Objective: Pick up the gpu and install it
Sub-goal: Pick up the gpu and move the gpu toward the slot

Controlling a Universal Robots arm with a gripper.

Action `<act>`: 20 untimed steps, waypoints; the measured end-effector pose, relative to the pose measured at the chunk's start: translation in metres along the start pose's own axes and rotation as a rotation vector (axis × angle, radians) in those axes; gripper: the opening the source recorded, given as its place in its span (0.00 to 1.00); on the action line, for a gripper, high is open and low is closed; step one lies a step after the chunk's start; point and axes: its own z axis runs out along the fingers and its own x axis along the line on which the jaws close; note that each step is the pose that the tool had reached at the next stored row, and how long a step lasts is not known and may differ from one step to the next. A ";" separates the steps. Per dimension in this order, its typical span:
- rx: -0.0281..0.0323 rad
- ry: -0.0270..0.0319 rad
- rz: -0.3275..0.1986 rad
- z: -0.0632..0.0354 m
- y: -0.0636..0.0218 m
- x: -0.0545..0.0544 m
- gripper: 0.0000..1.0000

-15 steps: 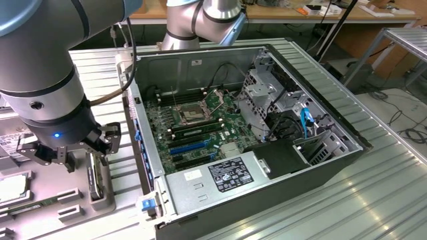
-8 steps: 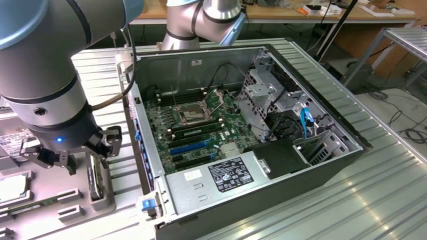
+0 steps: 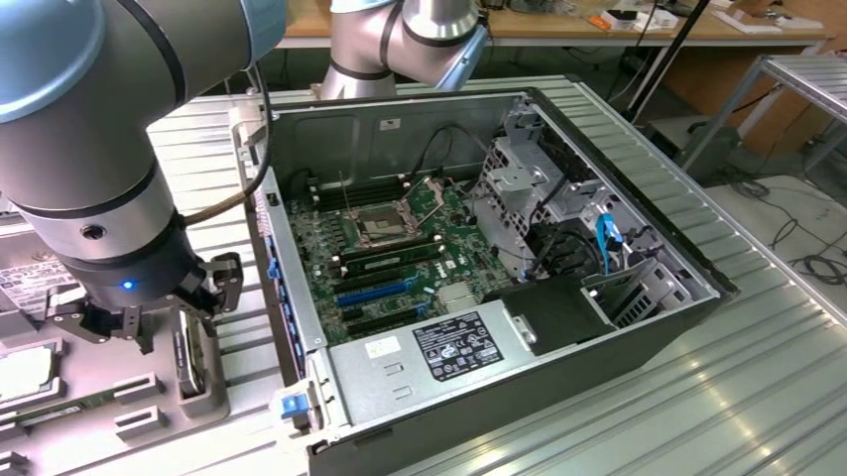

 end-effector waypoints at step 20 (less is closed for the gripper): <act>-0.0002 -0.0001 -0.002 0.0042 -0.0002 0.000 0.50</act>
